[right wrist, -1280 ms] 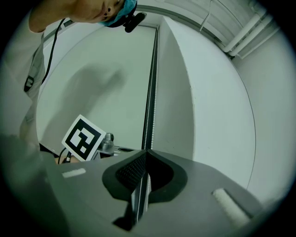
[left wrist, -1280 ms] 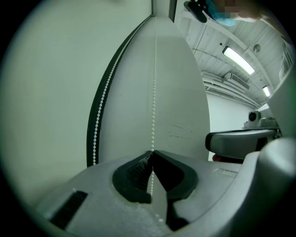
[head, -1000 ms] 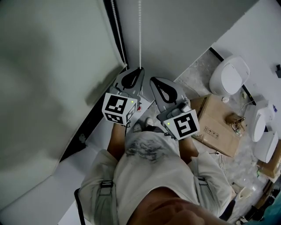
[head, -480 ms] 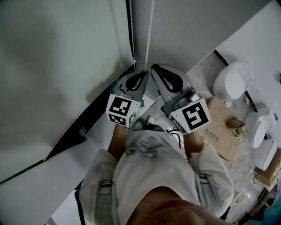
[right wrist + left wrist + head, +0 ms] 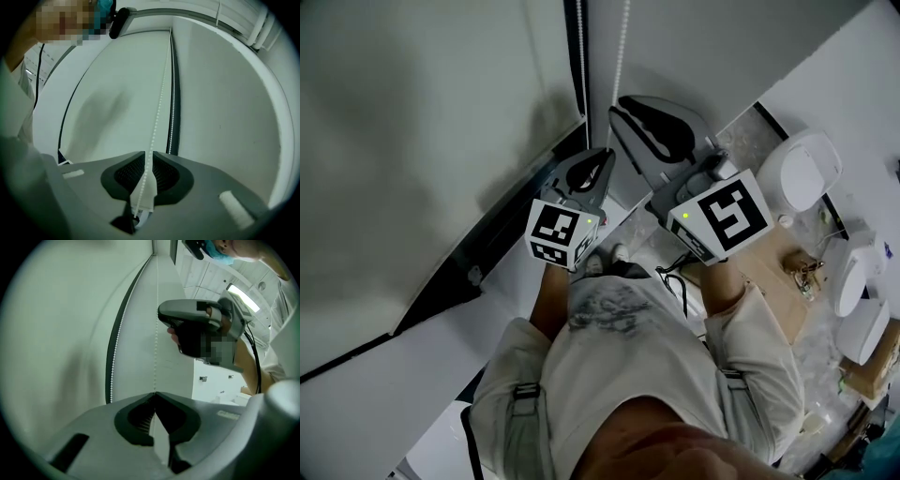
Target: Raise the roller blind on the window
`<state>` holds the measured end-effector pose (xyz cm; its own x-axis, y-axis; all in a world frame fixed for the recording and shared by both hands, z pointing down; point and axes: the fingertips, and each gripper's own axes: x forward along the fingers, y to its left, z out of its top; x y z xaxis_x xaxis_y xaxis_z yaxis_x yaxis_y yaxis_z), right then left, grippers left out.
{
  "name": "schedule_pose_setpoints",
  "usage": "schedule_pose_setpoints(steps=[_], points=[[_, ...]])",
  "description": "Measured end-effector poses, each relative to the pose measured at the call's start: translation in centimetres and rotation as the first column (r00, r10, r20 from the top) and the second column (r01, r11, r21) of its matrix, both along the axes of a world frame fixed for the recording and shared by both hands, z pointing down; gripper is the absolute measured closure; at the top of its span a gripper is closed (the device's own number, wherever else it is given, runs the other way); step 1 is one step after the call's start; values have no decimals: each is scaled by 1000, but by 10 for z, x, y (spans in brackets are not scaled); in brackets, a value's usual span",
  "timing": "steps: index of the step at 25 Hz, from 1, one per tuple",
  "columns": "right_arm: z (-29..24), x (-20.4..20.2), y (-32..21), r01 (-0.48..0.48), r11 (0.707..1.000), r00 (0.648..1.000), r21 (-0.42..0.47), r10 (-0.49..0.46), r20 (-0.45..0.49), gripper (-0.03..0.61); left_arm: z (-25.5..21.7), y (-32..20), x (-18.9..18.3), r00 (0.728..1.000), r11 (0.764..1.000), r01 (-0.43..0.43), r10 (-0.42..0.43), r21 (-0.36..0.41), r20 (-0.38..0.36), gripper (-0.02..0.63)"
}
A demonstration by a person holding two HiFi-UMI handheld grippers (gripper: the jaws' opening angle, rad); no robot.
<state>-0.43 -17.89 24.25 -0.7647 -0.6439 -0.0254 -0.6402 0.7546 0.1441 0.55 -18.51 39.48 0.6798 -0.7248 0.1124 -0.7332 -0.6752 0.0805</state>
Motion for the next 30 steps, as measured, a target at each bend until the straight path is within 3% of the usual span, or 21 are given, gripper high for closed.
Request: schedule_pose_setpoints(steps=[9, 14, 23, 30], points=[[-24, -7, -8, 49, 999, 999, 9, -49, 22, 516, 4, 3, -1, 1000, 1000, 13, -13, 1, -9, 603], [-28, -6, -8, 52, 999, 998, 4, -52, 41, 563, 4, 3, -2, 1000, 1000, 18, -18, 3, -13, 603], [-17, -4, -4, 27, 999, 998, 36, -29, 57, 565, 16, 2, -2, 1000, 1000, 16, -16, -15, -10, 603], [7, -6, -2, 23, 1000, 998, 14, -24, 51, 565, 43, 5, -7, 1000, 997, 21, -21, -71, -2, 603]])
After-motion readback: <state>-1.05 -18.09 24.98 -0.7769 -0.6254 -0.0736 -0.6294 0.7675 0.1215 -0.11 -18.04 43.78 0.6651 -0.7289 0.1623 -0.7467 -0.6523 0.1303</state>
